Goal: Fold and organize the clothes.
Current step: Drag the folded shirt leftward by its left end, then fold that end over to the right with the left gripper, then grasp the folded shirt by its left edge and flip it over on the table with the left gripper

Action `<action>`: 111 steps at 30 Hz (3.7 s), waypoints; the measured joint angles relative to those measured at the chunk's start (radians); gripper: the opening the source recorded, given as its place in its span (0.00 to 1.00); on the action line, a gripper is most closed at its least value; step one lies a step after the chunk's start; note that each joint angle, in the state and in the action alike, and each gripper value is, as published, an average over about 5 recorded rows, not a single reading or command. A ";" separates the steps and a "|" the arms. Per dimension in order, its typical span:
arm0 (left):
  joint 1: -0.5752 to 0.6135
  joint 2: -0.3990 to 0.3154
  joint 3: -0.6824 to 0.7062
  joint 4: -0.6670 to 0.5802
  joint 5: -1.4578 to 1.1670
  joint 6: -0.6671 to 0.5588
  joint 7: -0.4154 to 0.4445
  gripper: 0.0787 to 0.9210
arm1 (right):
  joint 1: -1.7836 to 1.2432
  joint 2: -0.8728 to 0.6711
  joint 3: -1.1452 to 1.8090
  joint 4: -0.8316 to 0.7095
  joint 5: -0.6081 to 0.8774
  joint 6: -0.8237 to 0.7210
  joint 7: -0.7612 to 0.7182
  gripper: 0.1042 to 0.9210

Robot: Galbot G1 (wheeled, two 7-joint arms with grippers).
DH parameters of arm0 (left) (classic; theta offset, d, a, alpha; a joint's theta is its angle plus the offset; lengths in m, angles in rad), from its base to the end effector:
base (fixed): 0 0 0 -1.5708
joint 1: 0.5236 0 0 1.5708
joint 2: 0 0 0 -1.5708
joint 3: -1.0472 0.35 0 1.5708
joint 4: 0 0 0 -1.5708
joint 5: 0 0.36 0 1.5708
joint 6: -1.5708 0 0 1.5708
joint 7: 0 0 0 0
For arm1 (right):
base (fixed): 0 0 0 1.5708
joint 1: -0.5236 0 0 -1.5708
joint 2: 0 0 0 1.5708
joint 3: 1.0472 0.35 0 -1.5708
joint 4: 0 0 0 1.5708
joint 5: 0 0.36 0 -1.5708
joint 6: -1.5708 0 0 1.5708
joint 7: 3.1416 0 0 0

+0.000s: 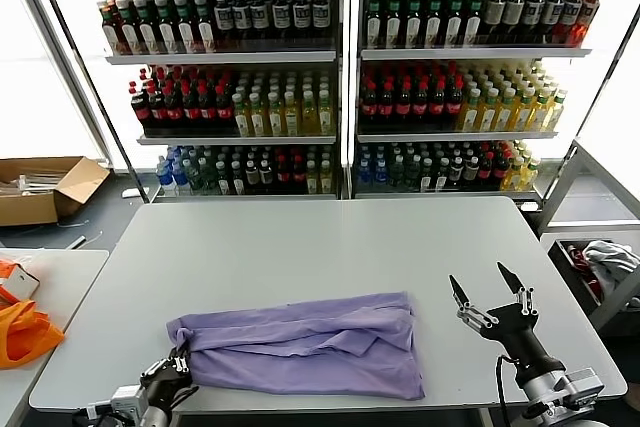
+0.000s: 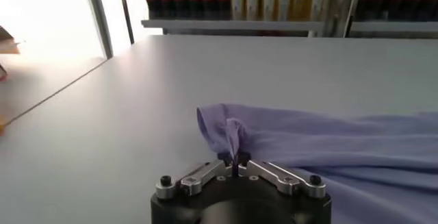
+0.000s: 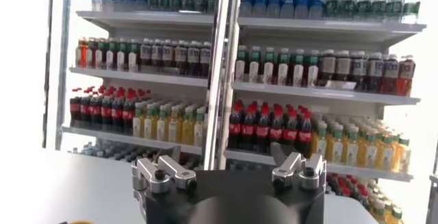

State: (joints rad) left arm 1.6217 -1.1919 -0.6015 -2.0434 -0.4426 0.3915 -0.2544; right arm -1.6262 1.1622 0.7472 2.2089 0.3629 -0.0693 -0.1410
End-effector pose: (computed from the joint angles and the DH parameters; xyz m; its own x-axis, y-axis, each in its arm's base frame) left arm 0.1793 0.0920 -0.3111 -0.8669 -0.1310 0.4809 -0.1265 0.9911 0.0420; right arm 0.1819 -0.1127 -0.2371 -0.9787 -0.2054 -0.0051 -0.2038 0.9737 -0.1021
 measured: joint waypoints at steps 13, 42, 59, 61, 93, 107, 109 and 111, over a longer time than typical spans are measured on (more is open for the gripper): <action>-0.037 0.160 -0.312 0.058 -0.004 -0.015 0.154 0.02 | 0.007 0.010 -0.038 0.007 -0.008 -0.009 0.004 0.88; -0.165 0.245 0.089 -0.125 -0.132 0.042 0.224 0.02 | -0.045 0.056 -0.048 0.014 -0.045 -0.001 0.001 0.88; -0.195 0.154 0.294 -0.051 -0.069 0.031 0.258 0.28 | -0.042 0.074 -0.065 0.036 -0.065 -0.016 0.002 0.88; -0.193 0.151 0.296 -0.053 -0.059 0.025 0.269 0.34 | -0.042 0.072 -0.067 0.036 -0.066 -0.016 0.001 0.88; -0.127 0.163 -0.026 -0.005 -0.149 0.066 0.176 0.88 | -0.046 0.057 -0.081 0.037 -0.058 0.002 -0.012 0.88; -0.150 0.146 -0.010 0.094 -0.230 0.114 0.184 0.78 | -0.049 0.060 -0.072 0.035 -0.057 0.002 -0.012 0.88; -0.152 0.144 -0.005 0.099 -0.238 0.118 0.189 0.70 | -0.048 0.061 -0.074 0.034 -0.057 0.001 -0.011 0.88; -0.156 0.143 -0.002 0.106 -0.244 0.122 0.194 0.64 | -0.046 0.062 -0.075 0.033 -0.057 0.001 -0.011 0.88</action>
State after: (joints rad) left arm 1.4656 -1.0493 -0.6034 -1.9377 -0.6867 0.5138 -0.0604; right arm -1.6723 1.2241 0.6719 2.2414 0.3055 -0.0683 -0.1522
